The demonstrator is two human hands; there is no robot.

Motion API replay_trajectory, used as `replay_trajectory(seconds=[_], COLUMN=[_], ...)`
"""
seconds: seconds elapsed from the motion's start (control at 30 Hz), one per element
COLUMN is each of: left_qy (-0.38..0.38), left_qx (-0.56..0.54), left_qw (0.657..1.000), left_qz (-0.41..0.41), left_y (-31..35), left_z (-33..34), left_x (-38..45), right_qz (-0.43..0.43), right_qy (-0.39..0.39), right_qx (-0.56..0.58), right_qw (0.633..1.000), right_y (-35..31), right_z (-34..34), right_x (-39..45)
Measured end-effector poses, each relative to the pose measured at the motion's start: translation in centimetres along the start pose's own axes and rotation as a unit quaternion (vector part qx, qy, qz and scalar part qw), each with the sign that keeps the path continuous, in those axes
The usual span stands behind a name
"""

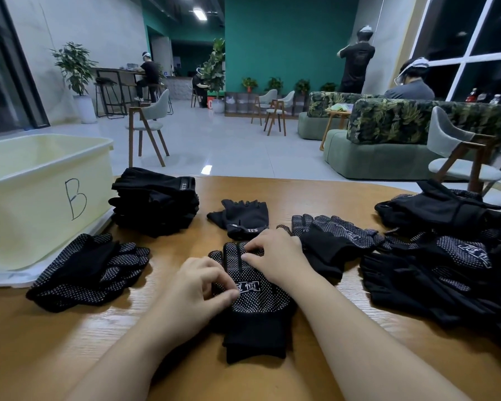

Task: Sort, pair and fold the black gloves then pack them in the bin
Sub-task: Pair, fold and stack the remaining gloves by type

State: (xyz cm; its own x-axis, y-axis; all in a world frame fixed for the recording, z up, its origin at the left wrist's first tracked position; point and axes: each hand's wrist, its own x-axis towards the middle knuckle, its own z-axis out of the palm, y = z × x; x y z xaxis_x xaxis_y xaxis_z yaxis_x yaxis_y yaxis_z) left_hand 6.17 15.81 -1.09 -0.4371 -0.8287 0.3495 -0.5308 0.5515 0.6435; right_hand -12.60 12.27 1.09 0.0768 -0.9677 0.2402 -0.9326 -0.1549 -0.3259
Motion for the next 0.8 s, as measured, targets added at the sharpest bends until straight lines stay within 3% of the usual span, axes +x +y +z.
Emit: replay_trajectory(seconds=[0.23, 0.5, 0.63, 0.8], left_qy=[-0.063, -0.115, -0.092, -0.018], left_qx=[-0.033, 0.037, 0.044, 0.082], left_qw=[0.995, 0.99, 0.992, 0.984], left_qz=[0.066, 0.074, 0.078, 0.16], left_y=[0.4, 1.5, 2.0, 2.5], left_z=[-0.3, -0.5, -0.1, 0.3], left_x=[-2.2, -2.8, -3.0, -2.9], right_qz=[-0.033, -0.082, -0.039, -0.038], right_qy=[-0.051, 0.058, 0.071, 0.03], right_qx=[-0.03, 0.151, 0.194, 0.174], right_qw=[0.998, 0.983, 0.978, 0.984], right_y=[0.4, 3.5, 4.6, 4.4], right_z=[-0.7, -2.2, -2.1, -1.4], right_x=[-0.9, -8.2, -10.5, -10.7])
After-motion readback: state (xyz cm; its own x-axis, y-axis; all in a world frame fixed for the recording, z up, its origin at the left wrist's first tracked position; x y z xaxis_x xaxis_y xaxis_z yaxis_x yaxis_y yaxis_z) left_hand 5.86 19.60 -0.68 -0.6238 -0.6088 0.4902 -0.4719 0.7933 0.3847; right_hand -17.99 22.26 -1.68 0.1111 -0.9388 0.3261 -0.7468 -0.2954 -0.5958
